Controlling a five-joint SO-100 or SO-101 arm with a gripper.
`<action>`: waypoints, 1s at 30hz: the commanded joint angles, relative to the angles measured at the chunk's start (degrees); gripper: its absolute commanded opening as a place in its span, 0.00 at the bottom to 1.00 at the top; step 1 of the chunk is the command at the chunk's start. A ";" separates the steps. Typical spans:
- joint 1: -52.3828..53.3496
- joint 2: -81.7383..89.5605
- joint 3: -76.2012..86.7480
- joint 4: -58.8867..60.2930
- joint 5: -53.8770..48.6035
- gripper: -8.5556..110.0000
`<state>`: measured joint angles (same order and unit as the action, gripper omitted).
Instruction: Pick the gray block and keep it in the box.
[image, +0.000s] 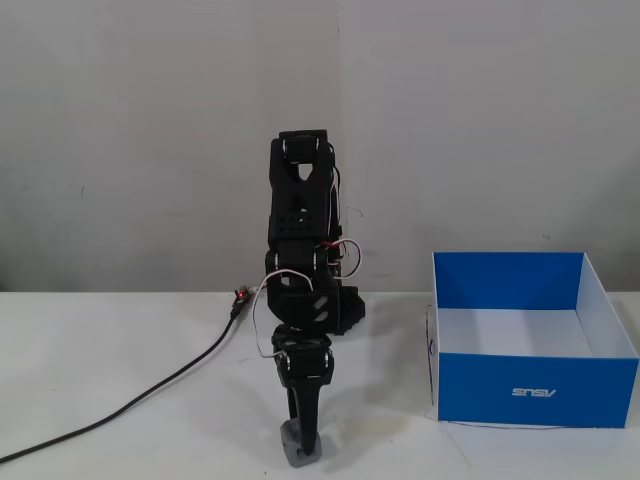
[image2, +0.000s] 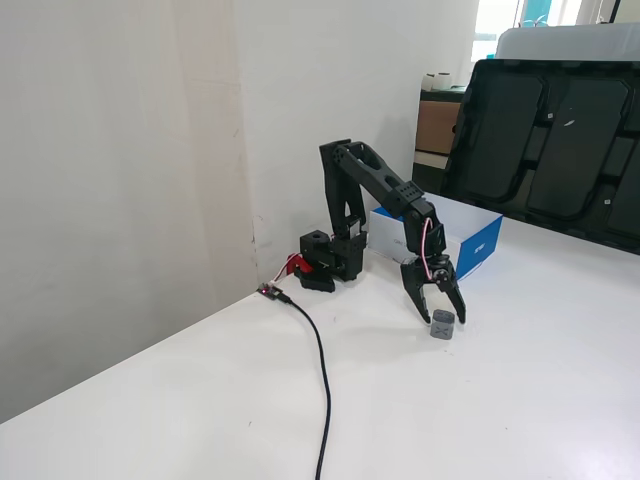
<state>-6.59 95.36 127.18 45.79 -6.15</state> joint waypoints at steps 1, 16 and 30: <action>0.35 0.00 -4.04 -2.02 -0.53 0.20; -0.09 1.76 -7.82 1.41 -0.53 0.16; -8.26 15.21 -20.39 13.01 0.26 0.16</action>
<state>-11.95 103.45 113.03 57.30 -6.15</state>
